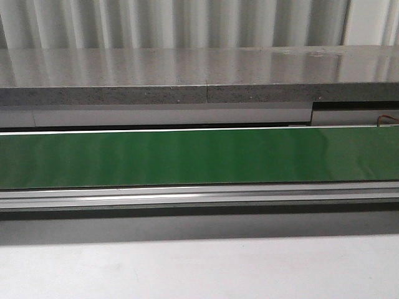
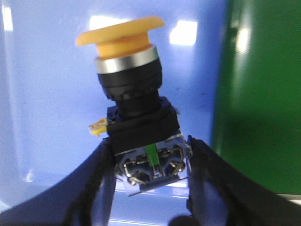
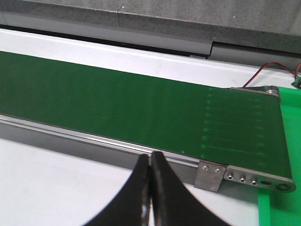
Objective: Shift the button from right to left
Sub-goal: 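Carry the button over the blue tray with the left gripper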
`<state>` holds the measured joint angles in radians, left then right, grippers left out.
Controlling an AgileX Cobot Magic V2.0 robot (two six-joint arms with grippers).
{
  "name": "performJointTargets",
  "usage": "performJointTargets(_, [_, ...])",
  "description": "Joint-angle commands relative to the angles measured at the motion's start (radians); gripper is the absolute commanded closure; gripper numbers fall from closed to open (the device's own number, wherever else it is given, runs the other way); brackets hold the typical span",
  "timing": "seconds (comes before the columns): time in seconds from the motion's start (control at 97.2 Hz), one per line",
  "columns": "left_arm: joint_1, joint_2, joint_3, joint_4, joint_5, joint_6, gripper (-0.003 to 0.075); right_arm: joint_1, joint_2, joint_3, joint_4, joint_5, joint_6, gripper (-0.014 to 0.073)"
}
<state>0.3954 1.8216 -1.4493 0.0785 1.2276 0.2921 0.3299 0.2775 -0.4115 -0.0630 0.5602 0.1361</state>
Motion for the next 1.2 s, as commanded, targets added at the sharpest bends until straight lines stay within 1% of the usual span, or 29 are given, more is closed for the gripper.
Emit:
performJointTargets(0.0, [0.005,-0.014,-0.028,0.034,0.007,0.004,0.0552,0.003,0.008,-0.023,-0.019,-0.079,-0.006,0.0661])
performJointTargets(0.267, [0.005,0.079,-0.028,0.029,-0.048,0.004,0.0552,0.003,0.008,-0.023,-0.019,-0.079,-0.006,0.0661])
performJointTargets(0.381, [0.005,0.106,-0.028,0.029,-0.05,0.081,0.0552,0.003,0.008,-0.023,-0.019,-0.079,-0.006,0.0661])
performJointTargets(0.555, [0.005,0.129,-0.028,0.025,-0.048,0.083,0.0541,0.003,0.008,-0.023,-0.019,-0.079,-0.006,0.0661])
performJointTargets(0.617, [0.005,0.132,-0.028,0.025,-0.05,0.083,0.0506,0.003,0.008,-0.023,-0.019,-0.079,-0.006,0.0661])
performJointTargets(0.751, [0.005,0.133,-0.028,0.025,-0.054,0.083,0.0342,0.003,0.008,-0.023,-0.019,-0.079,-0.006,0.0661])
performJointTargets(0.812, [0.005,0.133,-0.028,0.025,-0.054,0.083,0.031,0.003,0.008,-0.023,-0.019,-0.079,-0.006,0.0661])
performJointTargets(1.08, [0.005,0.124,-0.028,0.042,-0.067,0.079,0.0316,0.003,0.008,-0.023,-0.019,-0.079,-0.006,0.0661])
performJointTargets(1.121, [0.005,0.115,-0.028,0.04,-0.076,0.073,0.0323,0.003,0.008,-0.023,-0.019,-0.079,-0.006,0.0661])
performJointTargets(1.193, [0.005,0.086,-0.028,0.012,-0.103,0.058,0.0359,0.003,0.008,-0.023,-0.019,-0.079,-0.006,0.0661])
